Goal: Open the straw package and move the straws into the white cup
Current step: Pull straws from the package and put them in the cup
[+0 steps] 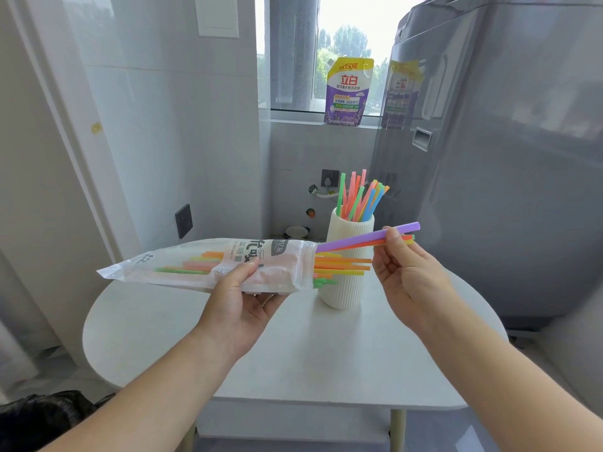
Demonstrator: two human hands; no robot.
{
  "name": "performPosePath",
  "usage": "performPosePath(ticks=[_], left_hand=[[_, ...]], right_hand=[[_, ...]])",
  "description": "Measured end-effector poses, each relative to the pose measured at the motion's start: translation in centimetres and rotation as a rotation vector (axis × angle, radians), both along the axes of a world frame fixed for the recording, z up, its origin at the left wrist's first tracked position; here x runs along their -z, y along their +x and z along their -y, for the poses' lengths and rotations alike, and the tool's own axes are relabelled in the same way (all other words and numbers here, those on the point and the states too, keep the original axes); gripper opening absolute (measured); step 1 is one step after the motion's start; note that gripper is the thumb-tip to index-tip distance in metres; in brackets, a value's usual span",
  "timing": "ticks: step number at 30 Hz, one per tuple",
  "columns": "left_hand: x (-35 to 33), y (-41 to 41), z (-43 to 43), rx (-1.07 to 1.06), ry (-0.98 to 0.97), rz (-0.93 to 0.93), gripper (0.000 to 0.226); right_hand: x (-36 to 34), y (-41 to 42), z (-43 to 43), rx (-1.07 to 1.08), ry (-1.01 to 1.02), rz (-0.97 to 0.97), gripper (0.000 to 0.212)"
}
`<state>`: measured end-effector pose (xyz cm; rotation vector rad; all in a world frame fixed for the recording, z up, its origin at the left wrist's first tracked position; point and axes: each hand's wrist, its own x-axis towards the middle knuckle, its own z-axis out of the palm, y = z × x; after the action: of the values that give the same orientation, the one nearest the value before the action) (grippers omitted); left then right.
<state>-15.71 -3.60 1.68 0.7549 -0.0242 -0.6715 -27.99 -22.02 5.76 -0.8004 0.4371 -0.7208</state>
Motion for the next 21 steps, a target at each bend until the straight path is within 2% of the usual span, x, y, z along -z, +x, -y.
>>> performPosePath(ticks=[7, 12, 21], left_hand=[[0.0, 0.3, -0.1, -0.033, 0.001, -0.022, 0.022], [0.1, 0.6, -0.1, -0.068, -0.004, -0.045, 0.027], [0.2, 1.0, -0.2, -0.095, -0.009, -0.067, 0.042]], right_hand=[[-1.0, -0.8, 0.5, 0.108, -0.180, -0.056, 0.016], [-2.4, -1.7, 1.3, 0.169, -0.320, -0.065, 0.018], [-3.0, -2.2, 2.3, 0.192, -0.313, -0.036, 0.015]])
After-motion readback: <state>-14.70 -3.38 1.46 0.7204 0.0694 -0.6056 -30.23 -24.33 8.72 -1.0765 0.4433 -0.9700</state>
